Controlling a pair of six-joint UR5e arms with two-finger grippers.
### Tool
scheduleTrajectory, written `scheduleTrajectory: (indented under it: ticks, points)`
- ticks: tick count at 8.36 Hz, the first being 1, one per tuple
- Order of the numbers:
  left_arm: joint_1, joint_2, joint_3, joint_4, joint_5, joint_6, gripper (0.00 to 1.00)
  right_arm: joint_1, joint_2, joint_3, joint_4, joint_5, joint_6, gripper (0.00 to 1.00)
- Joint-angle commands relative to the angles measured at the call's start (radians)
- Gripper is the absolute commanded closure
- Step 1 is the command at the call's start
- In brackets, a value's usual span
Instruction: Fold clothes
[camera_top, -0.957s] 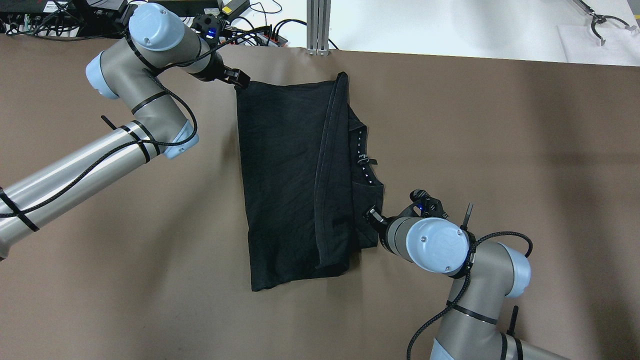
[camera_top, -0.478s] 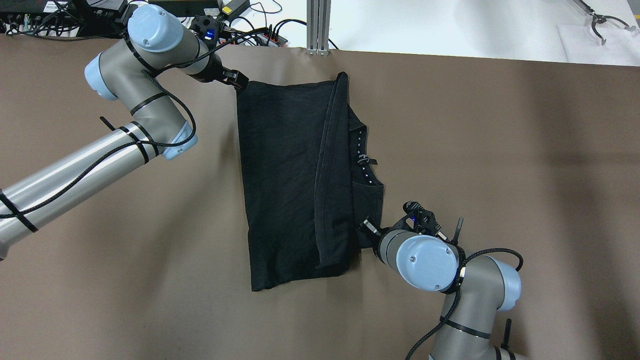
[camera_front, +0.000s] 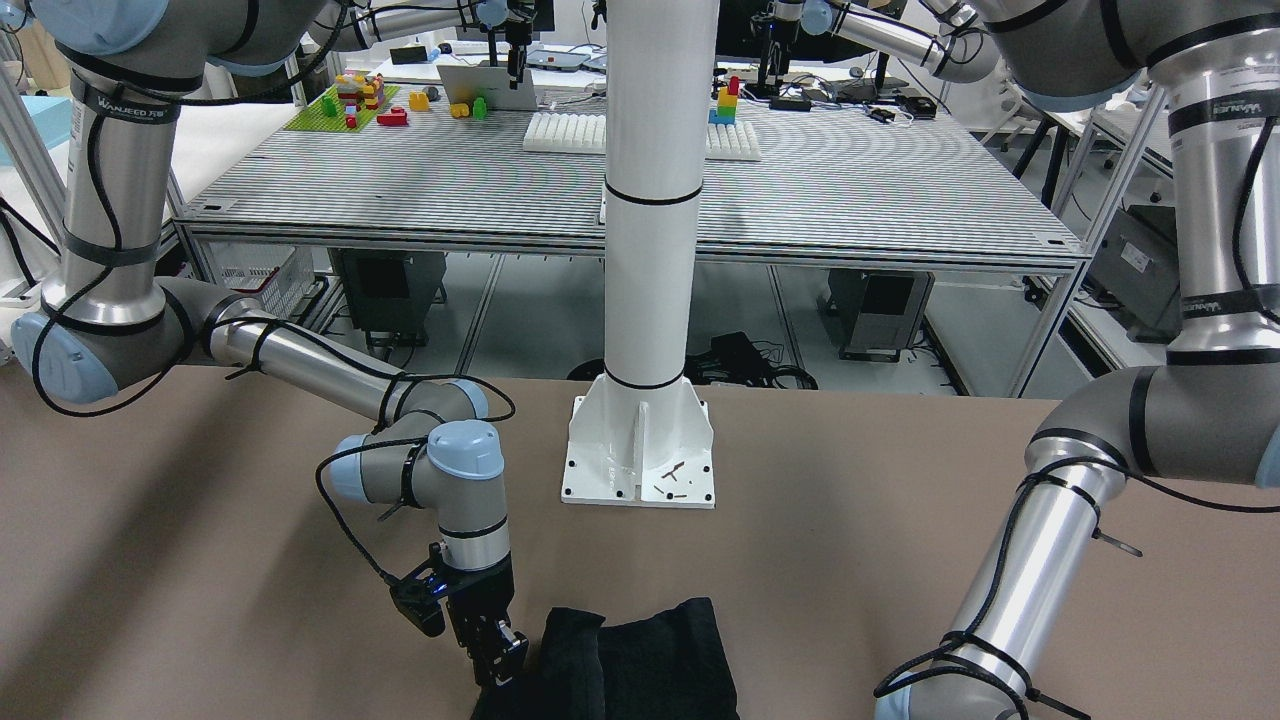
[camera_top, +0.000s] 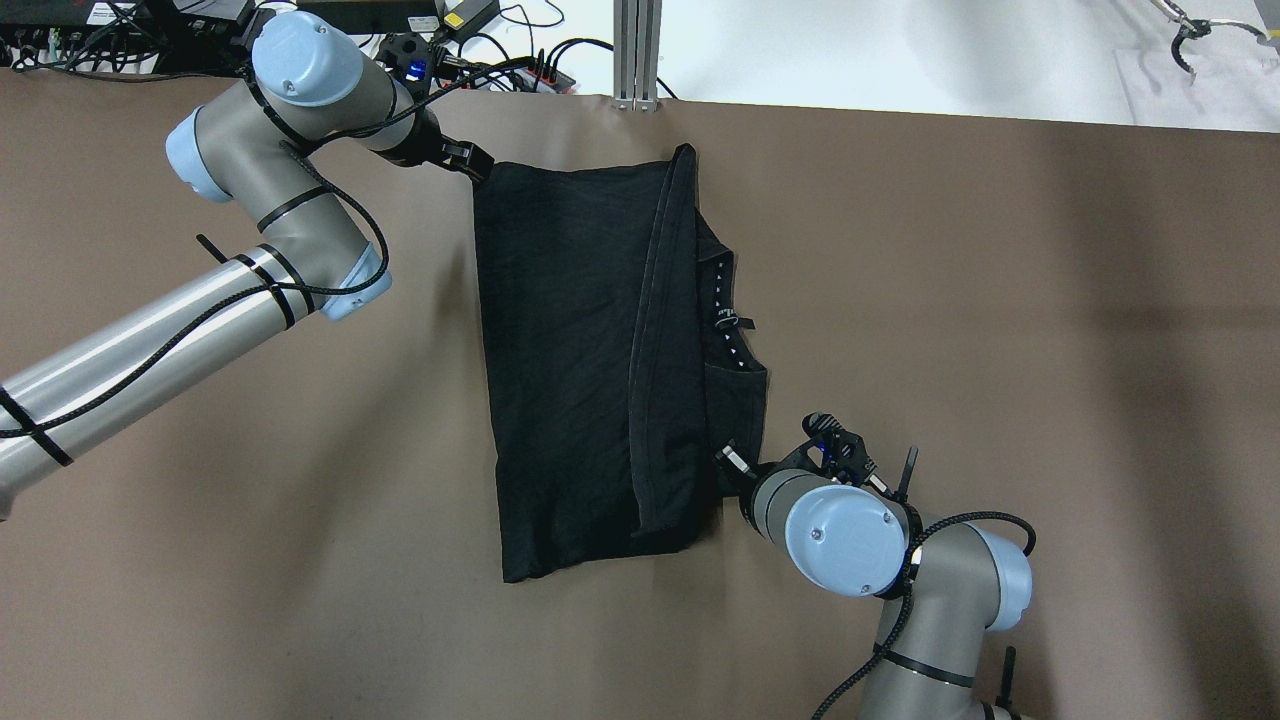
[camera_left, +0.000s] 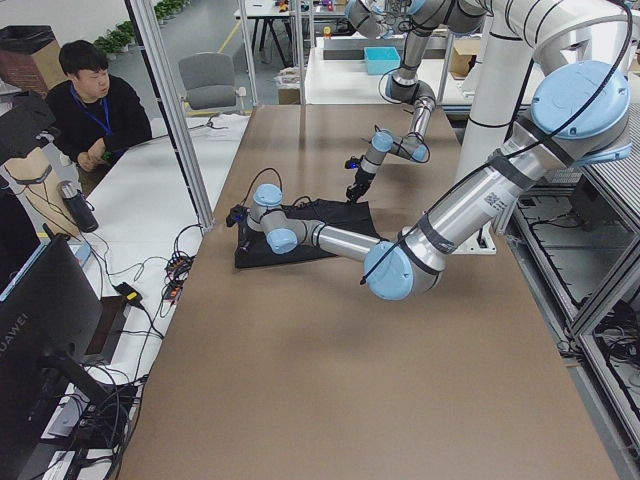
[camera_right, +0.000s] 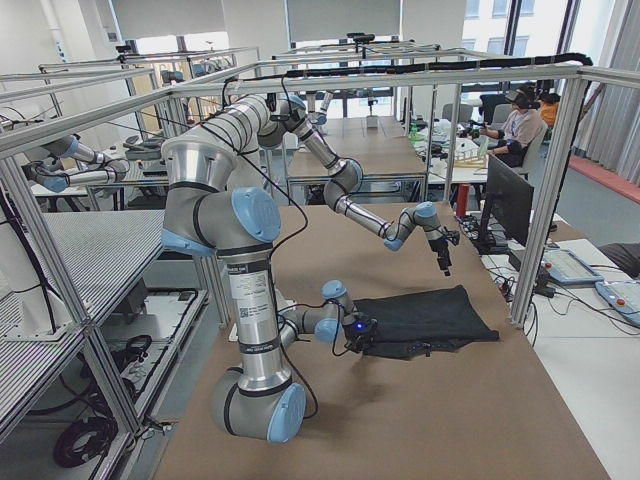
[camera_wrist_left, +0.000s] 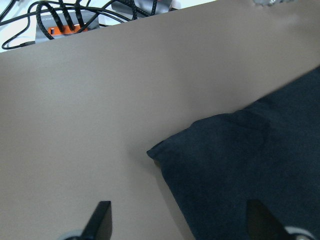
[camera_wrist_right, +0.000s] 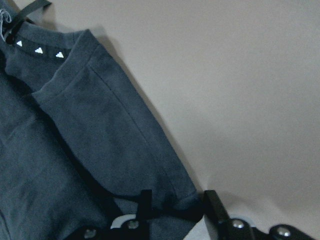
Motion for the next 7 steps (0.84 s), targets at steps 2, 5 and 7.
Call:
scheduleTrajectory:
  ticks: [2,5,7]
  points:
    - [0.001,0.002,-0.001,-0.001,0.000,-0.001,0.05,-0.001,-0.001,0.045,0.002,0.003,0.001,1.00]
    - [0.001,0.005,-0.015,-0.001,0.000,-0.004,0.05,-0.088,-0.078,0.167,0.002,-0.005,-0.007,1.00]
    - [0.004,0.024,-0.032,-0.001,-0.002,-0.006,0.05,-0.136,-0.145,0.212,0.004,-0.045,-0.026,1.00]
